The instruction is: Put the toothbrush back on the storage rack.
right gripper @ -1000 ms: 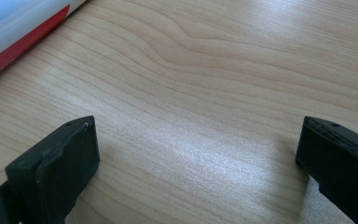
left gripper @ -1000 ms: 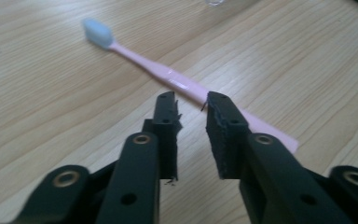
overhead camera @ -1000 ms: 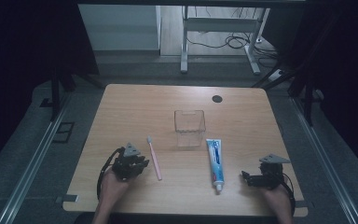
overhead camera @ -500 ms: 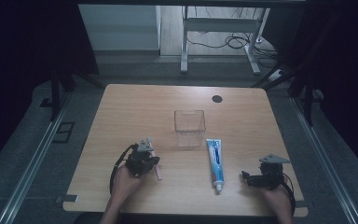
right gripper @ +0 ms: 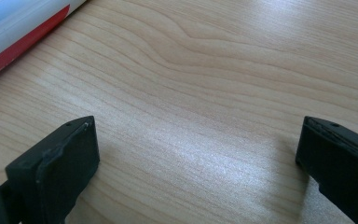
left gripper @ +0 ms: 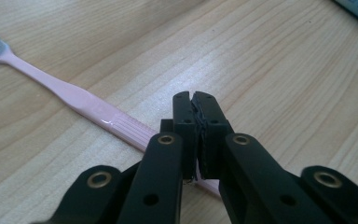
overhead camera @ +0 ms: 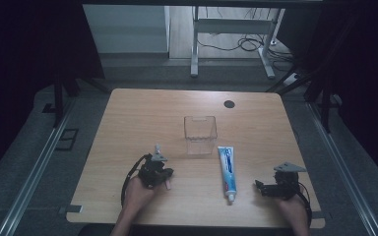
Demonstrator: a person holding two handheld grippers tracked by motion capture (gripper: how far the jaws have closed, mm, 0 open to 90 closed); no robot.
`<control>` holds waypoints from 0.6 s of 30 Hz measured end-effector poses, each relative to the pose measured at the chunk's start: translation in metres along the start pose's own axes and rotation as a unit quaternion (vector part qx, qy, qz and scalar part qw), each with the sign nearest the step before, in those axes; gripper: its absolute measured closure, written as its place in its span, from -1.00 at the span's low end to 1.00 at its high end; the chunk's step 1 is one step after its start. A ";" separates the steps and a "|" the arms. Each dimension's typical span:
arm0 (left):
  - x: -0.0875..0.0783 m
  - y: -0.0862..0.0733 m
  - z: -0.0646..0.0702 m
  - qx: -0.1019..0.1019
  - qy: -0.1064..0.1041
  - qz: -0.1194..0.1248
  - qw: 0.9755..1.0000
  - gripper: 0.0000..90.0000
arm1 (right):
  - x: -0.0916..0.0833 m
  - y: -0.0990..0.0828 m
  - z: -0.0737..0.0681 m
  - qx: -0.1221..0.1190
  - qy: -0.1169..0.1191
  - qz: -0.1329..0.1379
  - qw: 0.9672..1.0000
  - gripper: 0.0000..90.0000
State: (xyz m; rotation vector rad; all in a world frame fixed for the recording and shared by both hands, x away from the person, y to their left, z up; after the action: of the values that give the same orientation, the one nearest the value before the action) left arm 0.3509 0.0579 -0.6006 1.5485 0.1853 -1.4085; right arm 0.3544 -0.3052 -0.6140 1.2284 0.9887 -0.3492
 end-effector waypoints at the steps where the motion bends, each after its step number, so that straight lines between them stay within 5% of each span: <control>1: 0.000 -0.001 0.000 0.002 -0.003 -0.001 1.000 0.97 | 0.000 0.000 0.000 0.000 0.000 0.000 1.000 -1.00; 8: -0.003 -0.008 -0.002 0.008 -0.004 -0.009 1.000 0.99 | 0.000 0.000 0.000 0.001 0.000 0.000 1.000 -1.00; 18: -0.017 -0.024 -0.018 -0.011 0.007 -0.015 1.000 0.98 | 0.000 0.000 0.000 0.000 0.000 0.000 1.000 -1.00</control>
State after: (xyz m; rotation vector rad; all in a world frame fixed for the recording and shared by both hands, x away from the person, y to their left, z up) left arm 0.3411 0.0910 -0.6031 1.5429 0.2329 -1.4162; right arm 0.3543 -0.3050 -0.6140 1.2295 0.9893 -0.3489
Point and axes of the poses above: each handheld gripper's, and its own axes: x roughly forward along the jaws, y roughly out of its top, z roughly to its right, the point moved 10 cm from there along x, roughly forward along the jaws, and after that the axes turned 6 degrees about -z, right-handed, at the moved point
